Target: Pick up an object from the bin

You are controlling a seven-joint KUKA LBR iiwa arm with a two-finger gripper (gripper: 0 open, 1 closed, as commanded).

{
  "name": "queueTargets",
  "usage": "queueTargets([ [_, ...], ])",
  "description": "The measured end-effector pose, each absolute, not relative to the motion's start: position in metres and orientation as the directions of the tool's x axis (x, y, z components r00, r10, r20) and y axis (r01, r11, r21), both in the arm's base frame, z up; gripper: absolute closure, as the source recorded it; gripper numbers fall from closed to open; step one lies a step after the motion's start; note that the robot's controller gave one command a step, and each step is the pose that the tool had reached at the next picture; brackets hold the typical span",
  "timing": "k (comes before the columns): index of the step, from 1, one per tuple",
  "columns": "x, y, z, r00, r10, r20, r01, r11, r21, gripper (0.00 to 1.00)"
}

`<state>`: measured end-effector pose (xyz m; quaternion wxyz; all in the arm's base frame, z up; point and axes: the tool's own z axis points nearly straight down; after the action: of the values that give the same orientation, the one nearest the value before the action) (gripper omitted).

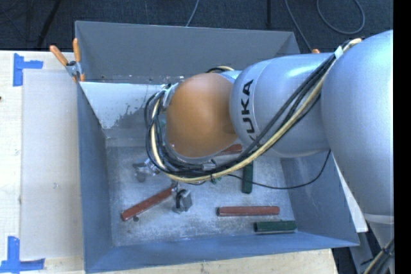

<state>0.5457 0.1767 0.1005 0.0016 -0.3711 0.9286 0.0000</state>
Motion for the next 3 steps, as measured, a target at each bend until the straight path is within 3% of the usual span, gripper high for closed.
queueTargets([
  [1,0.535,0.164,0.099,-0.78,-0.625,0.002,-0.625,0.78,0.001,0.0],
  [2,0.547,0.183,0.069,-0.649,-0.761,0.0,-0.761,0.649,0.002,0.0],
  [3,0.547,0.183,0.068,-0.654,-0.756,0.0,-0.756,0.654,0.002,0.0],
])
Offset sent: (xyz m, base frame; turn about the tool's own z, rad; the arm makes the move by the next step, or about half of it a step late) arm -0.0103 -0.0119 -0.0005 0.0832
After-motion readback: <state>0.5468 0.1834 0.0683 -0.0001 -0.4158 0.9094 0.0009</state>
